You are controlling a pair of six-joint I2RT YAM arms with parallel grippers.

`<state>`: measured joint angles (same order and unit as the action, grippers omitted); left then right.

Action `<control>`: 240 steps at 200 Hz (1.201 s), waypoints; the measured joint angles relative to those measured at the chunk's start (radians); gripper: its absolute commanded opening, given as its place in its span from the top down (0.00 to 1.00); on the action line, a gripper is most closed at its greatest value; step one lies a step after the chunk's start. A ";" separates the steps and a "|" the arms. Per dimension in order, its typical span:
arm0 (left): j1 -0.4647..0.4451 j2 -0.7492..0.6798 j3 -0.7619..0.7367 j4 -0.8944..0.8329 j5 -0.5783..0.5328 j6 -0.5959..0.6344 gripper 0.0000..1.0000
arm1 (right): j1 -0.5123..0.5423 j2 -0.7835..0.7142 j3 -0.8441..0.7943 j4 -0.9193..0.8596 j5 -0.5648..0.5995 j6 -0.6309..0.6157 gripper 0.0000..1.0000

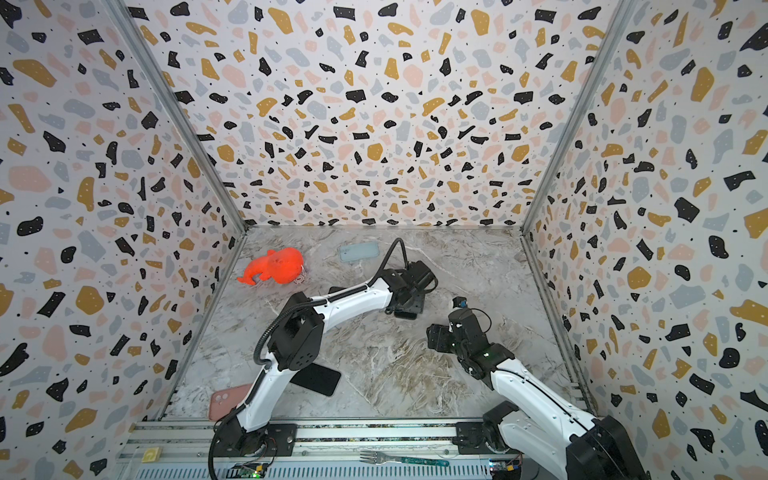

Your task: Put the phone into the phone case

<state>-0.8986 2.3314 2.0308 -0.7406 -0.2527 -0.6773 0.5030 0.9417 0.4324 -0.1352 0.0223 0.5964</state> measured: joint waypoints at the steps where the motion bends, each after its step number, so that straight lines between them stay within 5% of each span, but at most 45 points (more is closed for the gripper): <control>1: 0.002 0.007 0.012 -0.001 0.000 0.002 0.38 | 0.000 -0.001 0.000 0.000 0.000 0.000 0.19; 36: 0.040 0.113 0.193 0.012 0.014 0.008 0.40 | -0.011 -0.051 -0.015 -0.008 0.012 0.000 0.19; 175: 0.067 0.263 0.250 0.250 0.102 -0.041 0.48 | -0.031 -0.082 -0.073 0.013 0.014 0.000 0.19; 240: 0.068 0.270 0.256 0.266 0.090 -0.048 0.29 | -0.035 -0.070 -0.073 0.040 0.007 0.000 0.19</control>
<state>-0.8310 2.6019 2.2871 -0.4751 -0.1627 -0.7258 0.4683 0.8715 0.3592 -0.0952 0.0292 0.5961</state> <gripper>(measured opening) 0.697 0.814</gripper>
